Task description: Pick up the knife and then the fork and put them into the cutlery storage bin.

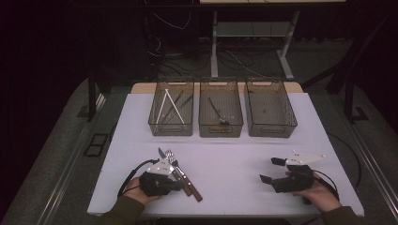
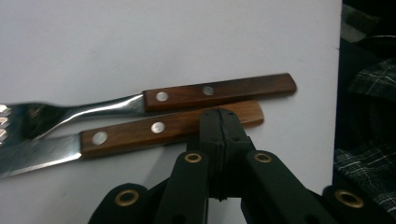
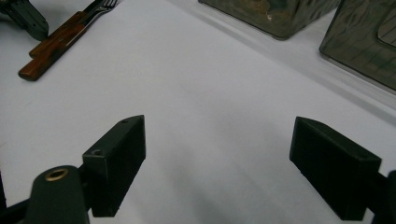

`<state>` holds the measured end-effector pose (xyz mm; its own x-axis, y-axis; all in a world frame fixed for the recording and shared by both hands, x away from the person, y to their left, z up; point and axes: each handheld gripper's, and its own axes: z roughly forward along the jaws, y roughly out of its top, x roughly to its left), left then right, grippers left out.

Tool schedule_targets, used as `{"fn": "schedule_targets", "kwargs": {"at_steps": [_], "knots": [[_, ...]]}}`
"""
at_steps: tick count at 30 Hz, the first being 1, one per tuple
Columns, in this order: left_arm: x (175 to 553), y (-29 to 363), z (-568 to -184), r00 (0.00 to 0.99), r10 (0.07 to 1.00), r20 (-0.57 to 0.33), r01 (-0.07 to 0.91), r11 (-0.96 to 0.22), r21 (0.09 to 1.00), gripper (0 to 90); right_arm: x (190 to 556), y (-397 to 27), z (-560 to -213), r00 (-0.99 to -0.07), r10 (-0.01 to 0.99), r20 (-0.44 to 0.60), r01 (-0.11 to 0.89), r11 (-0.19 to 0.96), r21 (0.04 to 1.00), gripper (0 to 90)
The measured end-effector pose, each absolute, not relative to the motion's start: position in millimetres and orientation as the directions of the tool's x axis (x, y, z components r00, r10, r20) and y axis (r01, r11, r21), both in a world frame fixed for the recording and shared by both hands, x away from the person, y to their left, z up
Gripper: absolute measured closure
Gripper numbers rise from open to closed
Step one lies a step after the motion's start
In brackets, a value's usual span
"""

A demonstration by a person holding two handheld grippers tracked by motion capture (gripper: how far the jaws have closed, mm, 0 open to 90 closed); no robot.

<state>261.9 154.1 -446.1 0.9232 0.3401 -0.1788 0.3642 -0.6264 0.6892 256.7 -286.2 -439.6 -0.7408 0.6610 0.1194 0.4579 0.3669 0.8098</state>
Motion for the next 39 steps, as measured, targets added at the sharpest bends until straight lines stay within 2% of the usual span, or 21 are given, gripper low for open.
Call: {"fn": "schedule_targets", "kwargs": {"at_steps": [10,16,31,39], "knots": [[272.3,134.5,-448.3,0.934,0.324,-0.149,0.331,-0.637,0.696,89.5,258.3,-283.9,-440.7,-0.745,0.657,0.116,0.455,0.374,0.808,18.6],[282.7,120.3,-447.7,0.937,0.335,-0.097,0.306,-0.653,0.693,89.4,258.5,-284.0,-440.5,-0.743,0.659,0.119,0.458,0.37,0.809,18.6],[298.2,108.7,-443.1,0.925,0.375,-0.058,0.306,-0.649,0.697,89.3,258.2,-283.2,-440.4,-0.756,0.644,0.121,0.449,0.374,0.811,18.6],[293.1,150.0,-429.6,0.884,0.466,-0.035,0.343,-0.596,0.726,72.7,257.2,-282.9,-440.1,-0.761,0.637,0.125,0.448,0.376,0.811,18.6]]}}
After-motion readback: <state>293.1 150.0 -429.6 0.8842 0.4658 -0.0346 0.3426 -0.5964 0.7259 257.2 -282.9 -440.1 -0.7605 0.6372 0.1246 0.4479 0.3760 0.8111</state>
